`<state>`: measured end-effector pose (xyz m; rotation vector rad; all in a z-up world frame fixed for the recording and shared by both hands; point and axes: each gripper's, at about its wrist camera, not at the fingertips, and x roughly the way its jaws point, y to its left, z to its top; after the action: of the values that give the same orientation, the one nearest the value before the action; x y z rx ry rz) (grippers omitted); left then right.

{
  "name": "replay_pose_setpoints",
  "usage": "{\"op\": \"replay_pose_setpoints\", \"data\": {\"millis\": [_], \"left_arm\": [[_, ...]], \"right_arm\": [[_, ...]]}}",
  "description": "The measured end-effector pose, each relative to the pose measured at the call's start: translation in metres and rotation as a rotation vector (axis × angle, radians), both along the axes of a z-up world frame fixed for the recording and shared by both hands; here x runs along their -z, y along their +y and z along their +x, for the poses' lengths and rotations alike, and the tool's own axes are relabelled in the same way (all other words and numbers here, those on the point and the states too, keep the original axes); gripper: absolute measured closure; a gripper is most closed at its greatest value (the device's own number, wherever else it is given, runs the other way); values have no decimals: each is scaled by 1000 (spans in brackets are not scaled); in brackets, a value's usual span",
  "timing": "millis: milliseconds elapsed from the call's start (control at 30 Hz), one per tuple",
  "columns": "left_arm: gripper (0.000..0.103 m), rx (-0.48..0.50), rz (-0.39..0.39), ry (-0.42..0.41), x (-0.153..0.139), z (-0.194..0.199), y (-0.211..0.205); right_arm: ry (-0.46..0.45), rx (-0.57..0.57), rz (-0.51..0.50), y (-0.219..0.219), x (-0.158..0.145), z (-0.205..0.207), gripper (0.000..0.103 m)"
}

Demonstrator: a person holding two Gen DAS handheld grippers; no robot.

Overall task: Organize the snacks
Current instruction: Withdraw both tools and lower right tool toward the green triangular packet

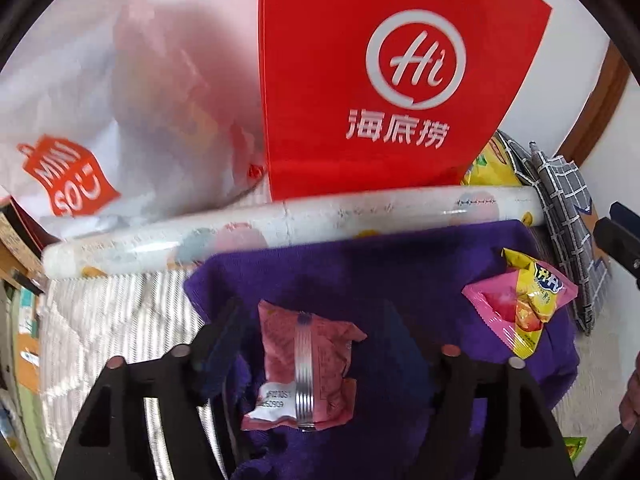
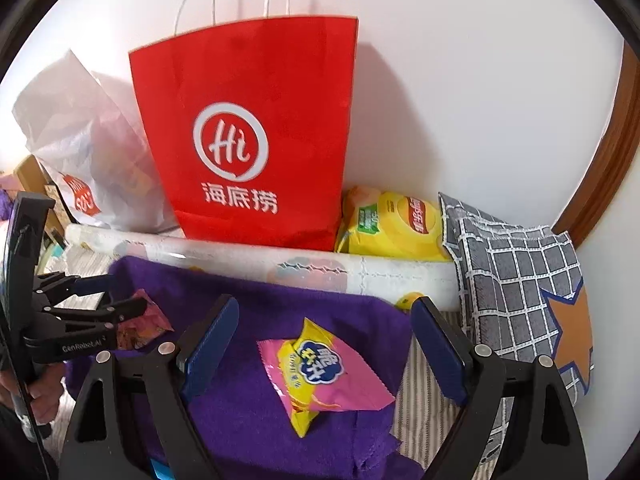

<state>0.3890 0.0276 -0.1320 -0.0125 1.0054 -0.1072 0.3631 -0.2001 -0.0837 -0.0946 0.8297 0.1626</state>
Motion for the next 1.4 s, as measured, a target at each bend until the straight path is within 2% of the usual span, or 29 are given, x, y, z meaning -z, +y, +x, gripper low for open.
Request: {"op": "replay_pose_setpoints", "data": {"millis": [100,200,400,567,667,800,900,1000,1100,1233,1400], "left_arm": [[21,-15,28,-21,-7,-2,-2],[20,-42,41,-15,-11,-3,-4],[20,-23,47,-67,-23,-13,-10],[21,12,-3,-124,-42,-27,-15],[21,31,-37,-139,-52,-35,-17],[21,72,-51,-151,-67,-45,-24],[21,94,-85,-151,-81,-53,-24],[21,105,-107,-169,-93,-61,-22],[21,90,-83,-210,-107,-72,-21],[21,88,-49,-228,-120,-86,-24],[21,58,-5,-277,-137,-110,-27]], "right_arm": [[-31,9,28,0,-6,-6,15],[-55,7,46,0,-11,-9,15],[-20,-1,80,3,-15,-10,15],[-48,-6,62,10,-21,-21,15],[-75,12,85,7,-27,-38,15],[-94,42,101,-5,-35,-67,15],[-126,92,40,-15,-40,-93,15],[-96,112,55,-30,-42,-118,15],[-55,137,118,-45,-36,-143,15],[-16,171,89,-52,-19,-174,18],[26,157,78,-51,11,-206,19]]}}
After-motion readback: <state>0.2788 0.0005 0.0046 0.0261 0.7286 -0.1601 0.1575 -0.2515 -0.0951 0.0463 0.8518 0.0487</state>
